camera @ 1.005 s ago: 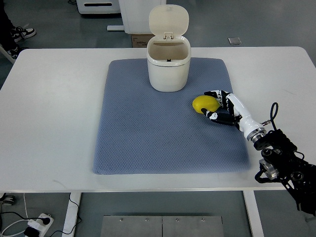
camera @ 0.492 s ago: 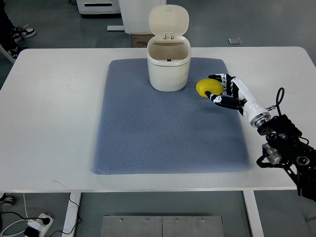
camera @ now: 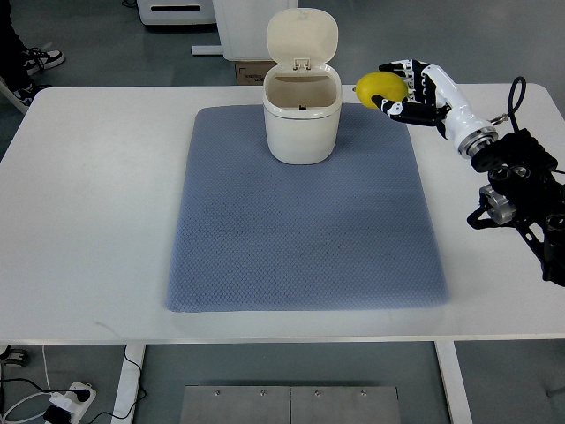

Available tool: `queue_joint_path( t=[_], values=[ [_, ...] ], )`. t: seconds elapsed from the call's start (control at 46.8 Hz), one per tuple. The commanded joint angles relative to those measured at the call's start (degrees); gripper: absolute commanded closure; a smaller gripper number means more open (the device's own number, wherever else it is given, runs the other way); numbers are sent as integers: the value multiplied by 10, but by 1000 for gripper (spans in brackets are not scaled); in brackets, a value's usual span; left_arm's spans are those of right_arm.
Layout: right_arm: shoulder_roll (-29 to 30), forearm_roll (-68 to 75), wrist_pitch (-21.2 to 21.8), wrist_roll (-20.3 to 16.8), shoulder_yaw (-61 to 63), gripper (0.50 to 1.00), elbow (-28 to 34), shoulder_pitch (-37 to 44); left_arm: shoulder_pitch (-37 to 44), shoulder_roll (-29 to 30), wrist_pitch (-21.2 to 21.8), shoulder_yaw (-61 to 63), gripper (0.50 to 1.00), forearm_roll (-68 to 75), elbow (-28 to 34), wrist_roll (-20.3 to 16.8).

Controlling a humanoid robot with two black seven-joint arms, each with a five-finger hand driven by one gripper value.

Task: Put lemon in trash with right hand
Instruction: 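Lift the lemon with the right hand and carry it over the bin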

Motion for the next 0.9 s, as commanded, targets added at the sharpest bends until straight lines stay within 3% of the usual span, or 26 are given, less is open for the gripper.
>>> queue_joint_path(
  t=[0.0, 0.513, 0.877],
  values=[
    [1, -1, 0, -11, -13, 1000, 0, 22, 0, 0, 0, 0, 500, 0, 0, 0],
    [28, -2, -50, -54, -135, 1000, -17, 129, 0, 0, 0, 0, 500, 0, 0, 0],
    [49, -3, -76, -85, -195, 1000, -29, 158, 0, 0, 0, 0, 500, 0, 0, 0]
  ],
)
